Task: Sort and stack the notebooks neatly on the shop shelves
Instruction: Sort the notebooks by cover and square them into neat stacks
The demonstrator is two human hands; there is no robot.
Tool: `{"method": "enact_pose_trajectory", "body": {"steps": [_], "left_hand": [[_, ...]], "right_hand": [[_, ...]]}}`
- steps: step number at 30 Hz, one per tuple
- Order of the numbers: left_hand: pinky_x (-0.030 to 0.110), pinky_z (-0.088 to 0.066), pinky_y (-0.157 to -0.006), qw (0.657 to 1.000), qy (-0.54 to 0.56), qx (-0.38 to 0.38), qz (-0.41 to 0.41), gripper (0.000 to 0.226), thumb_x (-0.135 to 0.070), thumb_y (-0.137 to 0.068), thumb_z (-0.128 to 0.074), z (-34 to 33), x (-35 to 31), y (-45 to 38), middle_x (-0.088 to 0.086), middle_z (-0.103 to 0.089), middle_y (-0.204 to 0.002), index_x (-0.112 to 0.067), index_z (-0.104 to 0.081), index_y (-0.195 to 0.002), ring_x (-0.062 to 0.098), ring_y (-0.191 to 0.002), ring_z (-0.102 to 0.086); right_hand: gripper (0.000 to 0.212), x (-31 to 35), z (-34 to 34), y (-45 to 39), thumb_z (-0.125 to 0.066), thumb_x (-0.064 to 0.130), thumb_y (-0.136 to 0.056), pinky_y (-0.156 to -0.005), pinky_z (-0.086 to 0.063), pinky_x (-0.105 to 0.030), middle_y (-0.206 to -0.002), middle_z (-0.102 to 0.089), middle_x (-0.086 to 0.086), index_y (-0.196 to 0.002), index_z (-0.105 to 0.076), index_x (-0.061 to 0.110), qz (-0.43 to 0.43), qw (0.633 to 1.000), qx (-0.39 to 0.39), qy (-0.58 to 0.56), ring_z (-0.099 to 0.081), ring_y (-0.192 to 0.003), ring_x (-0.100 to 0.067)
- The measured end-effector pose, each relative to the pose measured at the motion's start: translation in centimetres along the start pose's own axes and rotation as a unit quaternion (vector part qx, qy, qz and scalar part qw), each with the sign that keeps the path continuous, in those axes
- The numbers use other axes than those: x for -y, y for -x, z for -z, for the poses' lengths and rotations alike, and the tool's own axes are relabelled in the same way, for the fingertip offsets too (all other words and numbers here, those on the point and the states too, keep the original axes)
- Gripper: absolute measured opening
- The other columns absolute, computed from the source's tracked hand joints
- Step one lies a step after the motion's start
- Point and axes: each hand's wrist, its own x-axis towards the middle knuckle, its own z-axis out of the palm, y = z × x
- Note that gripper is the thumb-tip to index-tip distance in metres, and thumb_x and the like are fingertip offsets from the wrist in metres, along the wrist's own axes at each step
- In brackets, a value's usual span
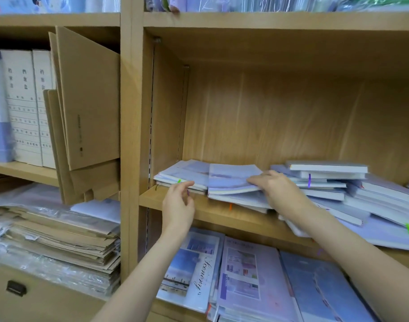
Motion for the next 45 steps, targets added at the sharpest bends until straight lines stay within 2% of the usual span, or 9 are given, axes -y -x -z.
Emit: {"method": "enact_pose_trajectory", "body": {"steps": [7,13,21,26,34,36,39,43,45], "left_hand": [[0.026,0.0,-0.115,0.958,-0.246,0.09,-0.116,0.053,-0.012,-0.096,-0.038,0.7,2.3,-1.7,0.004,-0.011,-0.156,-0.011,-0.021,-0.147,0.015,-0.145,-0.003],[0.026,0.007,-0.11,0.946,-0.303,0.046,-0.107,0.089,-0.052,-0.078,0.0,0.4,4.7,-1.5,0.019,-0.022,-0.152,0.004,-0.017,-0.144,0.026,-0.144,-0.014],[0.033,-0.01,-0.113,0.966,-0.246,0.047,-0.063,0.054,-0.012,-0.094,-0.036,-0.5,2.3,-0.3,0.005,-0.051,-0.127,-0.008,-0.021,-0.146,0.019,-0.126,-0.04],[0.028,-0.015,-0.114,0.965,-0.162,0.102,-0.181,0.06,-0.004,-0.088,-0.048,-0.5,0.7,0.6,-0.004,-0.028,-0.15,-0.02,-0.03,-0.143,0.015,-0.139,-0.022],[0.032,-0.001,-0.115,0.93,-0.276,0.165,-0.178,0.057,-0.011,-0.089,-0.045,-2.8,-1.0,-1.6,0.0,-0.031,-0.149,-0.019,-0.028,-0.143,0.014,-0.144,-0.008],[0.035,-0.013,-0.114,0.946,-0.238,0.174,-0.136,0.061,-0.009,-0.087,-0.051,-2.7,-0.8,-2.4,0.002,-0.034,-0.147,-0.018,-0.028,-0.143,0.02,-0.14,-0.02],[0.043,-0.024,-0.112,0.959,-0.201,0.185,-0.07,0.075,-0.014,-0.083,-0.059,-2.2,0.3,-3.9,-0.002,-0.033,-0.149,-0.024,-0.02,-0.146,0.026,-0.138,-0.025],[0.043,-0.013,-0.116,0.957,-0.186,0.21,-0.079,0.063,-0.013,-0.084,-0.057,-1.9,0.0,-3.4,0.001,-0.033,-0.149,-0.022,-0.033,-0.142,0.021,-0.144,-0.009],[0.041,-0.011,-0.116,0.957,-0.177,0.202,-0.112,0.055,-0.012,-0.084,-0.057,-1.6,-0.9,-2.7,0.0,-0.037,-0.147,-0.024,-0.042,-0.136,0.018,-0.144,-0.011]], "right_hand": [[0.041,4.2,0.9,-4.2,-0.044,0.002,-0.089,-0.06,-0.031,-0.034,-0.103,-0.06,-0.011,-0.128,-0.047,0.014,-0.065,0.992,-0.048,0.095,-0.06,-0.092,-0.034],[0.04,7.9,-3.4,-9.1,-0.04,0.029,-0.099,-0.092,-0.041,-0.038,-0.125,-0.057,-0.02,-0.134,-0.043,0.01,-0.065,0.985,0.141,-0.079,-0.051,-0.117,-0.035],[0.077,4.1,0.4,-2.6,-0.058,0.054,-0.084,-0.106,-0.032,-0.03,-0.146,-0.038,-0.007,-0.142,-0.034,0.01,-0.071,0.954,0.248,-0.15,-0.036,-0.133,-0.022],[0.08,2.9,-0.5,1.8,-0.063,0.046,-0.084,-0.111,-0.024,-0.026,-0.153,-0.026,-0.004,-0.145,-0.026,0.012,-0.069,0.975,0.174,-0.117,-0.029,-0.138,-0.017],[0.019,2.9,-0.6,1.9,-0.054,0.017,-0.09,-0.064,-0.044,-0.031,-0.103,-0.065,-0.008,-0.109,-0.055,0.015,-0.037,0.993,0.074,0.083,-0.064,-0.092,-0.027],[0.028,3.0,-0.5,2.0,-0.085,0.021,-0.054,-0.038,-0.021,-0.022,-0.058,-0.062,-0.002,-0.072,-0.064,0.018,-0.02,0.986,0.039,0.162,-0.061,-0.048,-0.023],[0.044,2.7,-0.8,2.1,-0.089,0.014,-0.022,-0.051,0.009,-0.018,-0.034,-0.046,0.001,-0.05,-0.055,0.019,-0.035,0.986,0.005,0.164,-0.044,-0.025,-0.021],[0.02,2.7,0.4,2.4,-0.053,0.032,-0.091,-0.056,-0.031,-0.03,-0.094,-0.066,-0.012,-0.102,-0.058,0.015,-0.047,0.99,0.07,0.112,-0.062,-0.088,-0.031],[0.032,1.7,1.3,2.7,-0.044,0.04,-0.096,-0.071,-0.04,-0.033,-0.103,-0.065,-0.011,-0.112,-0.059,0.018,-0.09,0.994,0.062,0.001,-0.058,-0.101,-0.03]]}}
